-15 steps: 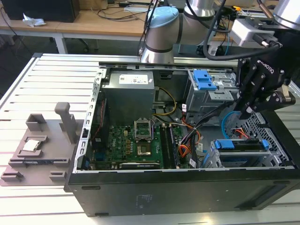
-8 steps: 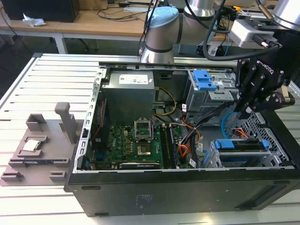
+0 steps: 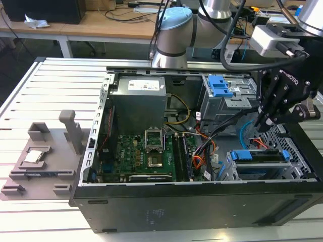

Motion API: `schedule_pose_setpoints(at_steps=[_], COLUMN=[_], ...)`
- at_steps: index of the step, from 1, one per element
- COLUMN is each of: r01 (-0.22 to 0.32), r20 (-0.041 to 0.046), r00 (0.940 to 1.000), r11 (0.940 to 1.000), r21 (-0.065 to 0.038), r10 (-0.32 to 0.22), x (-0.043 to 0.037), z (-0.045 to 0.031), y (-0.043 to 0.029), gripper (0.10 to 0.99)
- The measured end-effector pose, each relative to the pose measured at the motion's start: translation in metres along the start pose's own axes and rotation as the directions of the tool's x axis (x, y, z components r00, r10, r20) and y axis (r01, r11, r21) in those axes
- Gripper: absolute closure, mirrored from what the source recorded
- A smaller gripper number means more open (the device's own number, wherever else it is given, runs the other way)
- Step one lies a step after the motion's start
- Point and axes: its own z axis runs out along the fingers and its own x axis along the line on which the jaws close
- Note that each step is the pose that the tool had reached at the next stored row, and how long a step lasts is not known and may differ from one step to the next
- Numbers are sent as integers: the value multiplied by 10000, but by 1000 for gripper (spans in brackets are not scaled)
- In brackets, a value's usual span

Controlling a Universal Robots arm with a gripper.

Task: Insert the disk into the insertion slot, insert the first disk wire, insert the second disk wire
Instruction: 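Insert the second disk wire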

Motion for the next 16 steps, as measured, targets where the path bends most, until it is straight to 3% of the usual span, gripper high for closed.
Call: schedule_pose_setpoints(at_steps=[4, 10, 16], r01=[-95, -406, -405], r20=[-15, -1, 1], r00=[10000, 9992, 9992], r11=[10000, 9992, 9992], r21=[-5, -22, -21], r10=[95, 406, 405], x=[152, 163, 197], z=[61, 221, 272], y=[12, -43, -47], gripper=[925, 925, 925])
